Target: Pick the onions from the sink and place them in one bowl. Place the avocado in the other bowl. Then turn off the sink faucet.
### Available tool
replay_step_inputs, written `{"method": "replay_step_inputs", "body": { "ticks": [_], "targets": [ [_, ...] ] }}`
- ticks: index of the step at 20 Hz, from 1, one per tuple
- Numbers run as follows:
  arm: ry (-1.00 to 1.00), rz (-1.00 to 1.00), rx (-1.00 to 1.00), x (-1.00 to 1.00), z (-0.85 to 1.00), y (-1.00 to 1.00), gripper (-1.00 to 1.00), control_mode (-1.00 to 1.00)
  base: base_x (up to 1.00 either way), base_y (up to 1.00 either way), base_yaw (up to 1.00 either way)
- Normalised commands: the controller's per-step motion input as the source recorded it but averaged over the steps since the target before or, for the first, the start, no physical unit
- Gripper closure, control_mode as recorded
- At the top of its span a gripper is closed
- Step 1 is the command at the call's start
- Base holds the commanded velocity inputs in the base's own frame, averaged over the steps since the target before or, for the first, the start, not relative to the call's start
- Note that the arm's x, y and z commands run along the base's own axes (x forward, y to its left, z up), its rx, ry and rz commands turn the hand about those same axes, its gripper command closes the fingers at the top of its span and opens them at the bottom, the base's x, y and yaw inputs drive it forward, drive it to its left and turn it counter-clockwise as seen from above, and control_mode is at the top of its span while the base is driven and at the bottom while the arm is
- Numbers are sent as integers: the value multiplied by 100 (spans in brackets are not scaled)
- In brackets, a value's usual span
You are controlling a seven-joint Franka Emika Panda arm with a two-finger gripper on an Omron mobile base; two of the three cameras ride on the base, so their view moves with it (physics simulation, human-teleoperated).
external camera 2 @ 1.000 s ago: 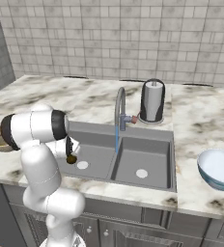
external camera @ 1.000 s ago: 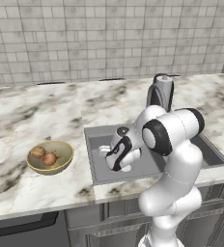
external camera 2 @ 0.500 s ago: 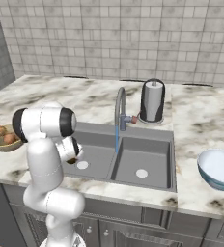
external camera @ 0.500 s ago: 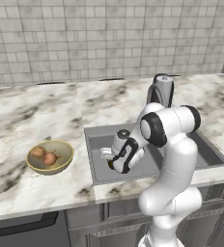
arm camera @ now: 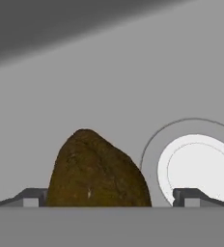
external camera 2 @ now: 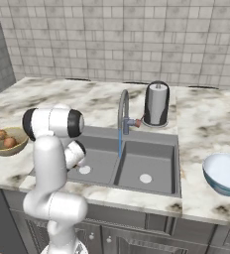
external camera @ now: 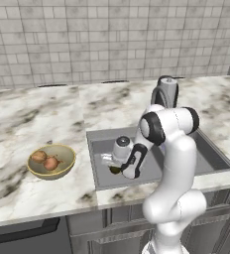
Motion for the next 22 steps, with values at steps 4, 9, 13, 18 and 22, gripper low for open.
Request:
{"method": "replay_step_inputs", "body": {
  "ticks": [4, 9, 13, 18, 22],
  "targets": [
    [0, -7, 0, 11, -44, 5, -100, -100, 0, 0, 0],
    [0, -8, 0, 9, -44, 10, 100, -100, 0, 0, 0],
    [0, -1, 0, 6, -10, 6, 100, -100, 0, 0, 0],
    [0, 0, 0, 0, 7, -14, 100, -100, 0, 0, 0],
    [-4, 0, 0, 0, 69, -43, 100, -100, 0, 0, 0]
  ]
}}
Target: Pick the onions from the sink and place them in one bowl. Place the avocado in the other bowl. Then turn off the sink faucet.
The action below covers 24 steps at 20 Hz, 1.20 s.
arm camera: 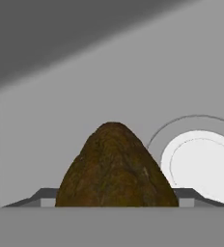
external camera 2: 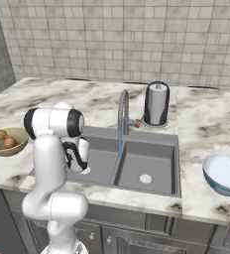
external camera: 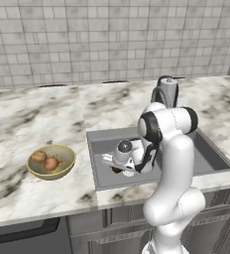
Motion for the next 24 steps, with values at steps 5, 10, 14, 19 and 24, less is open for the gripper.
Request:
{"method": "replay_step_inputs", "body": {
  "ticks": [5, 10, 14, 19, 24],
  "targets": [
    [-5, 0, 0, 0, 100, -27, 100, -100, 0, 0, 0],
    [-4, 0, 0, 0, 100, -1, 100, -100, 0, 0, 0],
    [-1, 0, 0, 0, 100, 3, 100, -100, 0, 0, 0],
    [0, 0, 0, 0, 100, 4, 100, -100, 0, 0, 0],
    [0, 0, -3, 0, 100, 6, 100, -100, 0, 0, 0]
  ]
}}
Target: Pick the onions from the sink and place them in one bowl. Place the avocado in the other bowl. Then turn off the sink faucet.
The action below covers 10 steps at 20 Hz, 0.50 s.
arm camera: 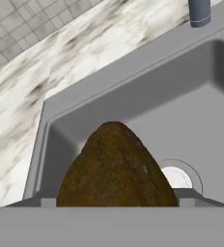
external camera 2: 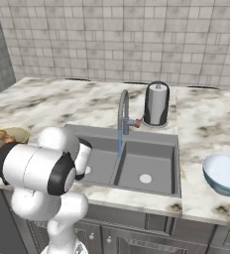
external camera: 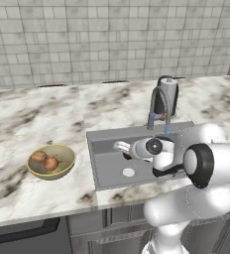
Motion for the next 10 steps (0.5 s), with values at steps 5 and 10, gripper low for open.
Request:
{"method": "replay_step_inputs", "body": {
  "ticks": [5, 10],
  "targets": [
    [3, 0, -7, 0, 100, 10, 100, -100, 0, 0, 0],
    [10, -4, -10, 6, 100, 14, 100, -100, 0, 0, 0]
  ]
}}
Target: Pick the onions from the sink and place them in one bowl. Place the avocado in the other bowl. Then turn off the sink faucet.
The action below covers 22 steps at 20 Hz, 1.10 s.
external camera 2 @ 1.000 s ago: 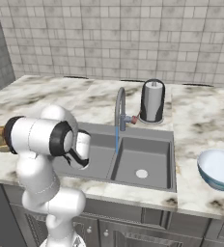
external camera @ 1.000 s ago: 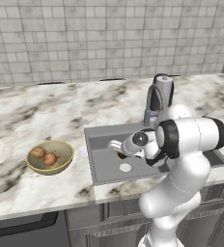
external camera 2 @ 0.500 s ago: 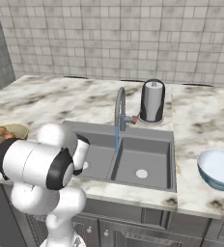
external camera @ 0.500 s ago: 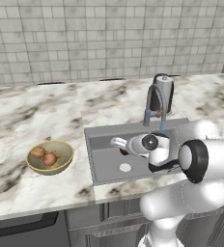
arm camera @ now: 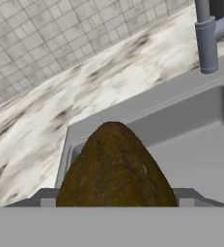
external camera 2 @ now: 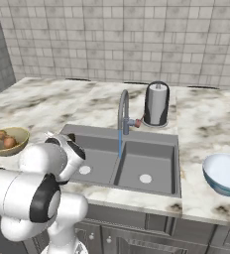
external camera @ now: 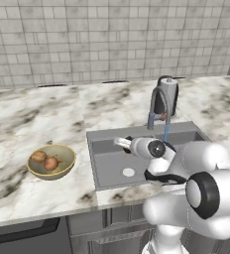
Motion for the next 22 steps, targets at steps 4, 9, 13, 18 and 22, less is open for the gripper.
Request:
{"method": "replay_step_inputs", "body": {
  "ticks": [4, 9, 13, 18, 22],
  "targets": [
    [18, -9, -9, 9, 100, 2, 100, -100, 0, 0, 0],
    [34, -9, -5, 1, 100, 0, 100, -100, 0, 0, 0],
    [48, -7, -5, -6, 100, 0, 100, -100, 0, 0, 0],
    [48, -5, -6, -11, 100, 0, 100, -100, 0, 0, 0],
    [34, -1, -6, -20, 68, -5, 100, -100, 0, 0, 0]
  ]
}}
